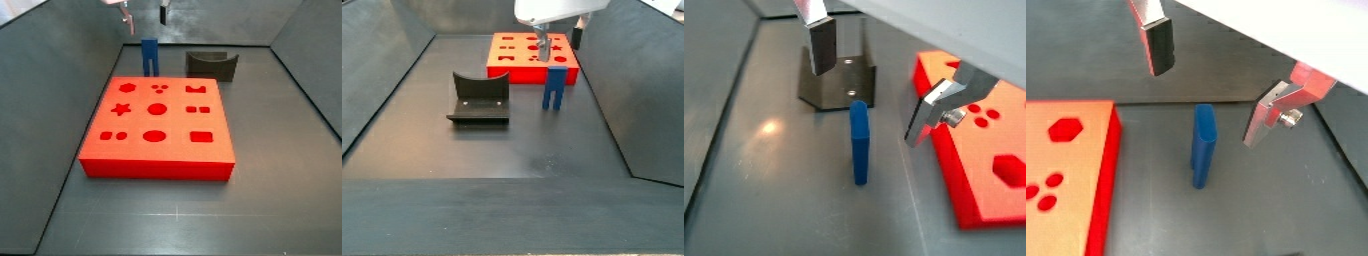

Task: Pick up the square-circle object. Move up. Rotate the square-circle object. Place the square-circle object on the fixture. Regrasp the square-circle object. Move to above the board. Insert the square-circle object.
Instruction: Rotate the square-circle object.

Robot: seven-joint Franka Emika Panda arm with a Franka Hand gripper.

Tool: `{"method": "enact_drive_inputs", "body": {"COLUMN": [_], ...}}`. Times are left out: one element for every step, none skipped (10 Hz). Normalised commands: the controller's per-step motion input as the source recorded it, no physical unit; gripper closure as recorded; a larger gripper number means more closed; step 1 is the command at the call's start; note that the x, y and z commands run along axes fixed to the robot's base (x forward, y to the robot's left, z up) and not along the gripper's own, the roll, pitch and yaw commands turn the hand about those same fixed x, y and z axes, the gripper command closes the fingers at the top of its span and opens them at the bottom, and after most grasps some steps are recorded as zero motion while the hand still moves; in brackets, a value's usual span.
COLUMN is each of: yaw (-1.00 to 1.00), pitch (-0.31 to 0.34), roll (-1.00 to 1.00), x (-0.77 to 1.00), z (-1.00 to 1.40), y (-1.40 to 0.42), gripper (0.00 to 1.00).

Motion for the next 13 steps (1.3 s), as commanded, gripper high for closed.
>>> {"method": "enact_drive_inputs", "body": {"yaw": [1.0, 1.0, 1.0, 1.0, 1.0, 1.0, 1.0, 1.0, 1.0, 1.0, 1.0, 1.0, 1.0], "pitch": [0.001, 0.001, 0.001, 0.001, 0.001, 0.002, 0.002, 0.002, 0.002, 0.002, 0.002, 0.002, 0.002], "roll": [-0.02, -0.02, -0.02, -0.02, -0.02, -0.02, -0.02, -0.02, -0.02, -0.02, -0.02, -0.02, -0.02], "x": [0.04, 0.04, 0.04, 0.04, 0.04, 0.04, 0.04, 0.04, 0.04, 0.04, 0.04, 0.04, 0.04], "z": [-0.03, -0.03, -0.03, -0.02, -0.02, -0.02, -0.02, -0.02, -0.02, -0.02, -0.02, -0.02, -0.02], "y": [0.0, 0.0, 0.0, 0.0, 0.0, 0.0, 0.0, 0.0, 0.0, 0.0, 0.0, 0.0, 0.0], "gripper": [0.0, 0.0, 0.0, 0.0, 0.0, 0.0, 0.0, 0.0, 0.0, 0.0, 0.0, 0.0, 0.0]}}
